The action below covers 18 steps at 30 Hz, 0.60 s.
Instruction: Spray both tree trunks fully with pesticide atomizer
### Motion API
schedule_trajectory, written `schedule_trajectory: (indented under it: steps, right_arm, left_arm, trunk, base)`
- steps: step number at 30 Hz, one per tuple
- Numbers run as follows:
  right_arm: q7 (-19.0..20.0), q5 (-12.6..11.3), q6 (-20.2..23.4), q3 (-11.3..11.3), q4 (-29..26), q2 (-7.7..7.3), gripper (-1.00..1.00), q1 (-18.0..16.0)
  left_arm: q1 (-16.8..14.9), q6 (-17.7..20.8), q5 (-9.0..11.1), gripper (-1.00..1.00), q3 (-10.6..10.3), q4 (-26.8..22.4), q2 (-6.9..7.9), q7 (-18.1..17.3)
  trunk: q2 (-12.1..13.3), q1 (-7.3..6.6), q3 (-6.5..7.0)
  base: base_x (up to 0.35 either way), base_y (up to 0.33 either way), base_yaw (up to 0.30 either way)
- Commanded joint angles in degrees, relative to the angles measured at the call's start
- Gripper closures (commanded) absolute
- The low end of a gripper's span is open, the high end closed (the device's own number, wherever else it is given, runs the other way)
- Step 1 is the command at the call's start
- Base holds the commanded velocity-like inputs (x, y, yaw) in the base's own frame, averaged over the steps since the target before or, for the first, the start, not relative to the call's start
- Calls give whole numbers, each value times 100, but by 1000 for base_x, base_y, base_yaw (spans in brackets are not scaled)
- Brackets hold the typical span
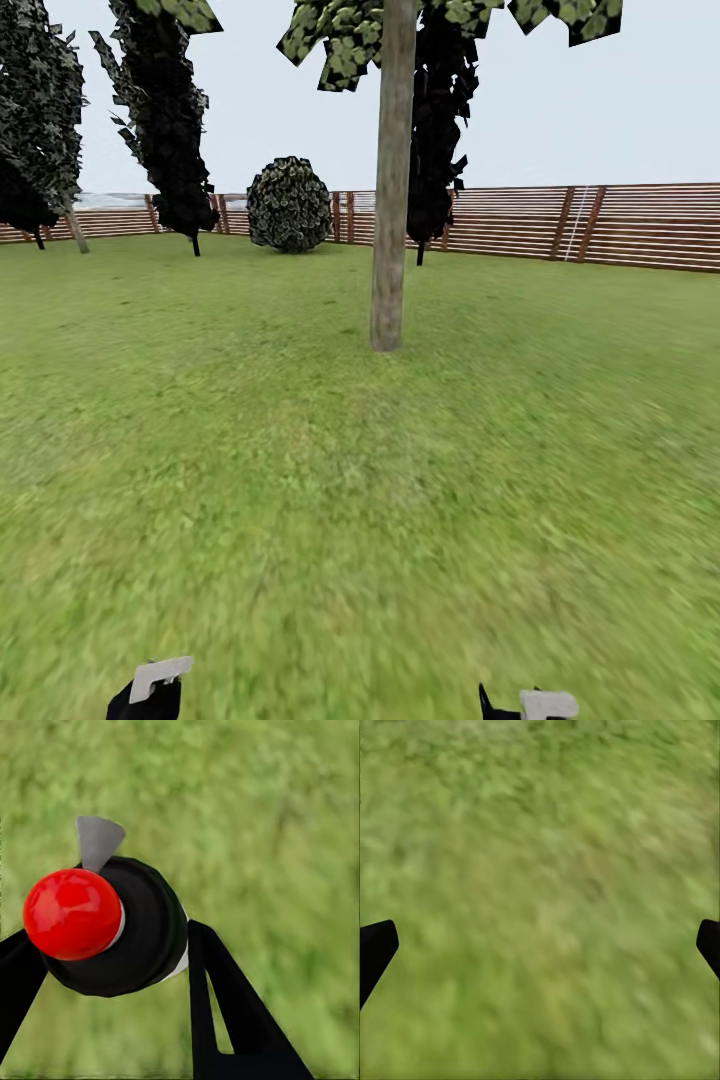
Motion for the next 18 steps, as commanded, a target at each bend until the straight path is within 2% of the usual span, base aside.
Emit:
schedule_trajectory:
  steps: [1, 5, 18]
  right_arm:
    - [-1, -3, -17, -6, 14, -23, -100, -5]
    - [-25, -28, -24, -29, 16, -113, -100, -7]
    - [-27, -26, -25, -29, 39, -112, -100, -8]
  left_arm:
    - [24, -21, 57, 100, -13, 6, 0, -5]
    - [74, -23, 61, 100, -13, 11, -2, -2]
    - [85, -23, 61, 100, -5, 15, 21, -2]
  trunk:
    - [-2, -1, -5]
    - [-2, -1, -5]
    - [-2, -1, -5]
  base:
    - [0, 0, 0]
    - [198, 0, 0]
    - [332, 0, -12]
